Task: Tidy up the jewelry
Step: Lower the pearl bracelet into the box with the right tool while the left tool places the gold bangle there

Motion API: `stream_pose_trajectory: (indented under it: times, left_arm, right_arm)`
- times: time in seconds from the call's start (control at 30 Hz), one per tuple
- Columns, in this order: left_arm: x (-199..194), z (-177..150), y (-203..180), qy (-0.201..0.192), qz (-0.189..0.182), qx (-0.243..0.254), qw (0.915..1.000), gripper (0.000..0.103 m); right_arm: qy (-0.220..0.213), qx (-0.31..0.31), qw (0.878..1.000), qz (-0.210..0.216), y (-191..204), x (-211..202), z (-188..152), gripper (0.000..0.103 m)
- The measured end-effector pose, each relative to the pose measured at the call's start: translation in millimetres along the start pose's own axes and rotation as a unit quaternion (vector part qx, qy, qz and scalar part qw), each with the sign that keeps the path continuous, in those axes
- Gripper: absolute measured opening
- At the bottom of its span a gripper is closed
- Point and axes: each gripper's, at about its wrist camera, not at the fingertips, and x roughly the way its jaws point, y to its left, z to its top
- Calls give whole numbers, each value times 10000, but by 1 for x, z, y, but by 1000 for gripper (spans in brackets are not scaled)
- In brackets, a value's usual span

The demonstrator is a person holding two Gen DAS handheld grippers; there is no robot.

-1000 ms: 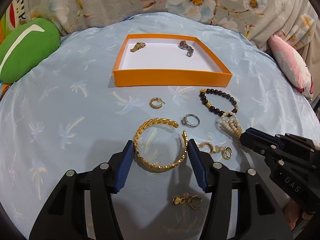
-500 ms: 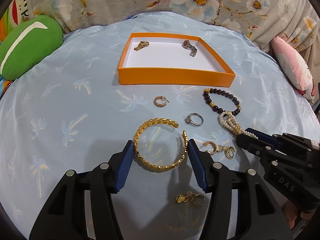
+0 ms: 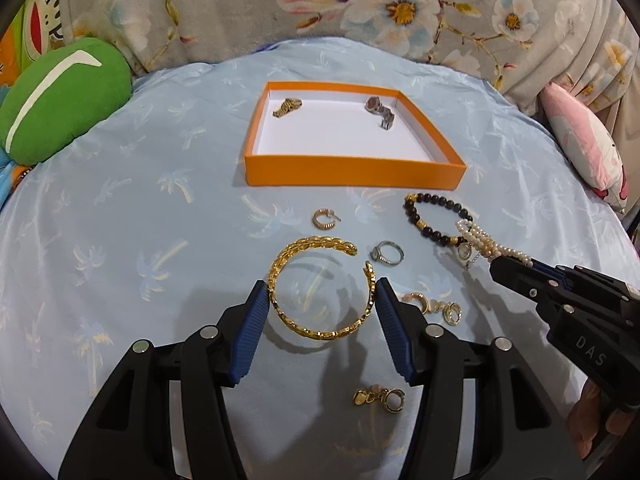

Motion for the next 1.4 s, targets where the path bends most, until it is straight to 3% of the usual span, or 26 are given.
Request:
stream_pose_trajectory:
  times: [0.33,0.77,1.03,1.4]
  left_arm:
    - [2,54,4,-398,234,122,9989,53]
    - [73,131,10,-472,404,-55,9981,53]
    - [110,143,19,-279,417,-164,9986,53]
    - [126,142,21,-218,536,-104,9983,53]
  right_arm:
    - [-420,-4,9990,-131,-9,6,63,10]
    - [-290,249,9988,-309,-25,78,118,10]
    - [-115,252,9989,-386,-30,110,125,10]
    - [-89,201,9986,-477,-33,120,123,11]
